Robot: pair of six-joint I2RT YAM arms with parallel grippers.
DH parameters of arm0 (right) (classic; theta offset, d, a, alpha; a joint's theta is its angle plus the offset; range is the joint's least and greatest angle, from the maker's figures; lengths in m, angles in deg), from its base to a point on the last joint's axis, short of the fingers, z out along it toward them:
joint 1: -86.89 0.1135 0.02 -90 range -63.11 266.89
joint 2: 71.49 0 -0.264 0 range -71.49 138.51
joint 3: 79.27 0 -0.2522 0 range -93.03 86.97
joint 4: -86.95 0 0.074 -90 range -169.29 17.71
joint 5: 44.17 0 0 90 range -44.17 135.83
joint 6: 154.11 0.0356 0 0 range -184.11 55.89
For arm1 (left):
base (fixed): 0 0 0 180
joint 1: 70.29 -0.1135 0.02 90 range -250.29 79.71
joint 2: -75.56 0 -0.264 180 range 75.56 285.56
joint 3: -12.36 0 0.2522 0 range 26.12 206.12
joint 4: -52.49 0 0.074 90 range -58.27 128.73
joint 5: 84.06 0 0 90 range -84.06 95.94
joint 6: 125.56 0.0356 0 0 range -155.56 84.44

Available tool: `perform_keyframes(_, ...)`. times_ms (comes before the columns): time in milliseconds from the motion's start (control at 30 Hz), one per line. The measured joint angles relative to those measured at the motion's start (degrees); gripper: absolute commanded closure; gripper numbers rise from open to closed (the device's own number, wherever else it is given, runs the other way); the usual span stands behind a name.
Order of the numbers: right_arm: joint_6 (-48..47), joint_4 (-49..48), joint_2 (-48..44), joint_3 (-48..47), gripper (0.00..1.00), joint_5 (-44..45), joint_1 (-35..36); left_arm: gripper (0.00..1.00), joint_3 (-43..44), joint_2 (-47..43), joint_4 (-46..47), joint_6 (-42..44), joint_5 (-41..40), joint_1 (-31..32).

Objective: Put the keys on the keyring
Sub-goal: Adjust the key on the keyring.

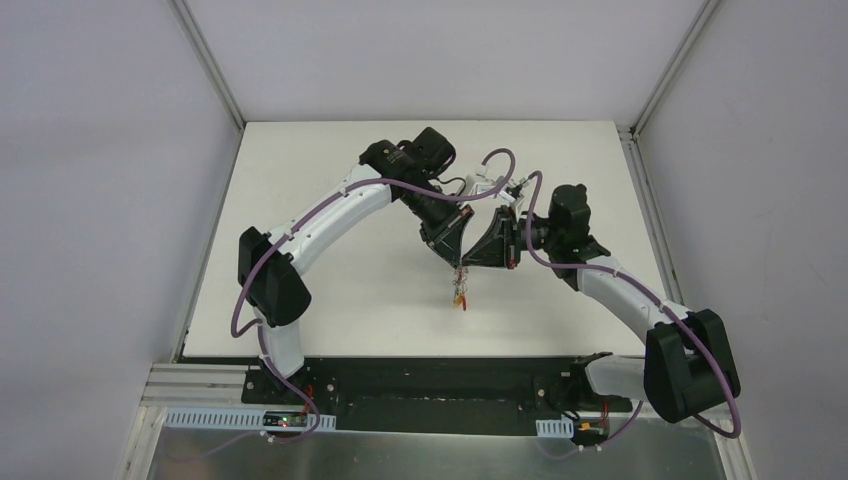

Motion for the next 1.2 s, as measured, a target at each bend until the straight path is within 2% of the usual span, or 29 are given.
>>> perform_keyframes(100,0.20,0.42,0.00,-0.28,1.00,0.07,-0.04,0.82,0.00,0.00,0.11,0.24,0.13,-0.13)
perform_keyframes(167,0.92,0.24,0.00,-0.31,1.00,0.20,-0.09,0.74,-0.04,-0.02,0.48,0.48,0.44,-0.50)
perform_keyframes(267,3.06,-1.38,0.00,-0.33,1.00,0.70,-0.33,0.65,-2.60,-1.66,4.50,0.24,1.79,-1.53)
perform_keyframes(400,6.49,-5.33,0.00,-0.33,1.00,1.01,-0.94,0.54,-10.93,-8.41,12.07,0.66,2.64,-4.33)
perform_keyframes(500,8.46,-7.58,0.02,-0.33,1.00,1.01,-1.33,0.50,-14.95,-13.25,16.20,2.60,2.75,-5.75)
perform_keyframes(633,9.97,-9.20,0.15,-0.33,1.00,0.94,-1.40,0.48,-17.81,-16.79,19.21,7.23,2.99,-5.57)
perform_keyframes(933,12.28,-11.50,1.64,-0.33,1.00,0.17,-1.42,0.48,-18.91,-16.65,21.70,16.24,2.86,-5.16)
perform_keyframes(1200,12.90,-11.80,1.64,-0.33,1.00,-0.57,-1.42,0.56,-19.69,-14.88,21.66,20.35,2.21,-2.21)
